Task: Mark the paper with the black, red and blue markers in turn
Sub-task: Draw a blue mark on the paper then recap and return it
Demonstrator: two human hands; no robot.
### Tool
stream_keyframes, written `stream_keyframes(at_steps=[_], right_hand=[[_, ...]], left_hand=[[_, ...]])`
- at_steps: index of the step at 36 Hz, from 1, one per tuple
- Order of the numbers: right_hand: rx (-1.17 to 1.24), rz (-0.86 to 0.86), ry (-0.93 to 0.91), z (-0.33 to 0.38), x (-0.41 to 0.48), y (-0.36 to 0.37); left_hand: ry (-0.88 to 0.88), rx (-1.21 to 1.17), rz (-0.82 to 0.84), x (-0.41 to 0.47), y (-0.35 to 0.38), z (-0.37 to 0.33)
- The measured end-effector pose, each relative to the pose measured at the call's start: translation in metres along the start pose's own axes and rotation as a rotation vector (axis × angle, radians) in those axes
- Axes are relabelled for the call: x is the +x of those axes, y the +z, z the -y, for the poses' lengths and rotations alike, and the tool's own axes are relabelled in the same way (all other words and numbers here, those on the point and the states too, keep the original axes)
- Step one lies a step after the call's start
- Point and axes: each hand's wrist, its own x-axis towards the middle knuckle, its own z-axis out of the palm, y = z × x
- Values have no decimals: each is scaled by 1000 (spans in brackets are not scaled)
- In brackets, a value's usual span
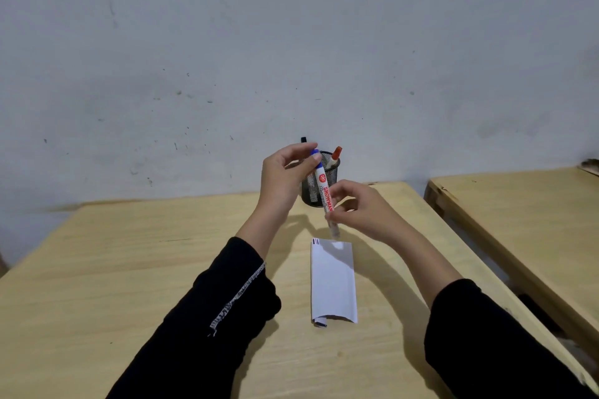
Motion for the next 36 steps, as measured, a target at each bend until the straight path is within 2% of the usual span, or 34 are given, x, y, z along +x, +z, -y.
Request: stream_keyframes(at_steps=[5, 9, 14, 18, 22, 28, 36], right_hand=[[-21, -72, 19, -3, 15, -3], [-5, -255, 10, -10, 30, -15], [175, -513, -1, -16, 52, -34], [329, -611, -11, -19, 74, -49], [465, -614, -4, -27, 101, -52], [497, -533, -1, -43, 132, -42], [275, -411, 18, -57, 148, -41]], left_hand=[[84, 156, -20, 14, 6, 7], [91, 366, -37, 26, -2, 26], [-60, 630, 34, 42, -14, 62], [-203, 649, 122, 51, -13, 83], [-217, 598, 119, 60, -6, 98], [-108, 368, 89, 70, 8, 117], [-72, 369, 58, 78, 7, 132]])
